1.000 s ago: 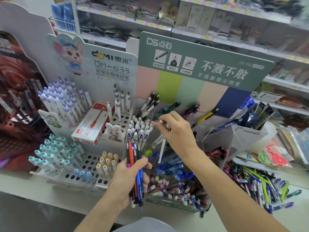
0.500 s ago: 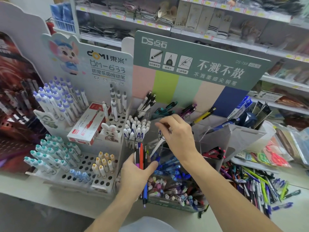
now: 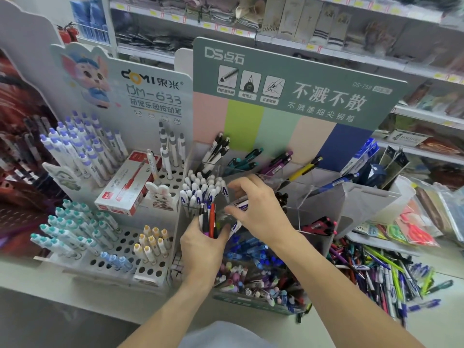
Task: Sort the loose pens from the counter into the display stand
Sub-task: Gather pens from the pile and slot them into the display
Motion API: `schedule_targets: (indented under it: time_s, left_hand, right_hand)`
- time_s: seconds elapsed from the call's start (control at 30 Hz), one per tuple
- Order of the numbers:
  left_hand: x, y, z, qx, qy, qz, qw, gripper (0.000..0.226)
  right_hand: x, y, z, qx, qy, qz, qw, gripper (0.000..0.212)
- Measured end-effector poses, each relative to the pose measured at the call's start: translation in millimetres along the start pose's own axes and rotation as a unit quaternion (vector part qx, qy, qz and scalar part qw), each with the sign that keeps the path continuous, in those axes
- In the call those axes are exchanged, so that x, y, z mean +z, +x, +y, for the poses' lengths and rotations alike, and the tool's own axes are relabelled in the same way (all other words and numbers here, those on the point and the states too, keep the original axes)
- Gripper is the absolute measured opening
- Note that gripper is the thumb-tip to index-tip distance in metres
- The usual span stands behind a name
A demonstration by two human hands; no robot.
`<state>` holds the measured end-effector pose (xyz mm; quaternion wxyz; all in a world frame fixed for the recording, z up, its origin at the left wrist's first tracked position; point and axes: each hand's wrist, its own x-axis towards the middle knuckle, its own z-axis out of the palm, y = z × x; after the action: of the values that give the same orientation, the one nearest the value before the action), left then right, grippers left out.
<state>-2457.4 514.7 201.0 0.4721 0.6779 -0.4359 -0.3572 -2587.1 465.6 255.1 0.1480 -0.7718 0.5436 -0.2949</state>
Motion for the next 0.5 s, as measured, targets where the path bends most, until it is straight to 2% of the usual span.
schedule_targets:
  time_s: [0.13,0.23,0.3,0.4,0.5]
  left_hand:
    - [-1.1,-1.8,-3.1,-0.011,0.000,-0.017,1.000,0.027]
    - [-4.4,-2.1,-4.7,-0.020,-0.019,-0.021,0.999,0.023]
    - [-6.1,-2.3,-5.4,-0.023,-0.026,-0.028,0.999,0.020]
    - [-9.6,-4.5,-6.3,-0.028,-0.027,-0.042,0.998,0.018]
    - [-17.6,-6.6,-10.4,-0.031,-0.025,-0.056,0.998,0.018]
  right_hand:
    - [-2.6,-1.4,-0.5,-0.006,-0.024,-0.065,0.998,0.050]
    - [-11.1,-5.1,0.0,-0.016,-0.029,-0.073,0.997,0.055]
    - [-20.0,-11.8,1.9,-0.029,-0.025,-0.033,0.999,0.047]
    - [-27.3,-28.8,5.9,-0.084,-0.059,0.032,0.994,0.024]
    - [-21.3,-43.8,12.4,-0.139,-0.181,-0.001,0.974,0.020]
